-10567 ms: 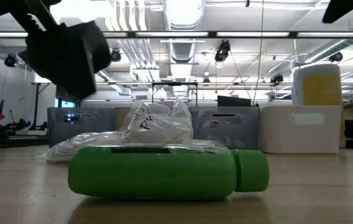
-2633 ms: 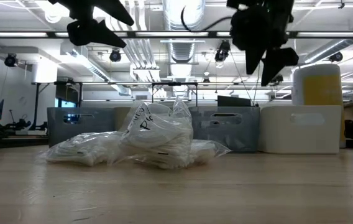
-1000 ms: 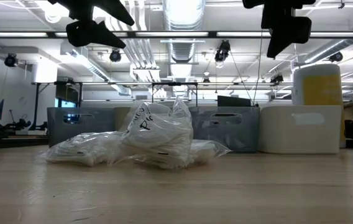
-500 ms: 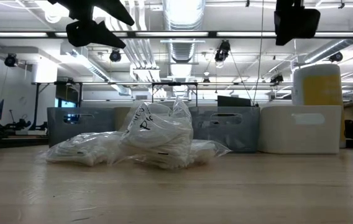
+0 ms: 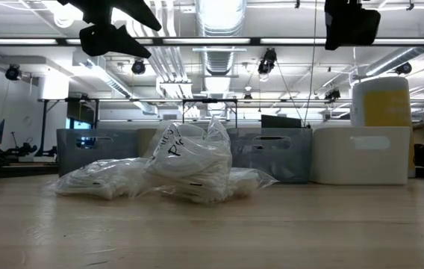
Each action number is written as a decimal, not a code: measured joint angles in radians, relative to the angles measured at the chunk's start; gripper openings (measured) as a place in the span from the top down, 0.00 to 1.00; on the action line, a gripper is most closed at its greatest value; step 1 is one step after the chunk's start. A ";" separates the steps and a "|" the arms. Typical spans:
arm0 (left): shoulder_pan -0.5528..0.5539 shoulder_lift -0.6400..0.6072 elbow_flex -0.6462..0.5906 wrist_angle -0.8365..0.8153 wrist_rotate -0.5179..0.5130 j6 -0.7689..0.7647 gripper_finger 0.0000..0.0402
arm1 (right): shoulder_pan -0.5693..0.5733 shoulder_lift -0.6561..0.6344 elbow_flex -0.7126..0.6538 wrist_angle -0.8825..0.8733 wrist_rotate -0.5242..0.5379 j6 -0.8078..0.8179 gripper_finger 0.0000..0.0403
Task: Pick & Place Travel size toiletries
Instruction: Put the white cotton pack into the gray bin
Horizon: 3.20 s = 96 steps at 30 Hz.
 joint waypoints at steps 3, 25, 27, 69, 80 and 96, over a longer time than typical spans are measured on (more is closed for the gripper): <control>0.000 0.000 0.000 0.000 0.000 0.000 0.24 | 0.000 0.000 0.000 0.000 0.000 0.001 0.42; 0.000 0.000 0.000 0.000 0.000 0.002 0.24 | 0.000 0.019 -0.003 0.242 0.003 0.165 0.38; 0.000 0.000 0.000 0.001 0.000 0.002 0.24 | 0.000 0.032 -0.003 0.331 0.003 0.167 0.37; -0.362 0.008 -0.018 -0.758 0.474 -0.368 0.24 | 0.000 0.191 0.064 0.188 0.045 0.078 0.29; -0.373 0.013 -0.242 -0.642 0.488 -0.542 0.24 | -0.007 0.172 0.064 0.174 0.027 -0.015 0.15; -0.343 -0.003 -0.347 -0.410 0.709 -0.347 0.24 | -0.026 0.168 0.064 0.168 0.024 0.006 0.11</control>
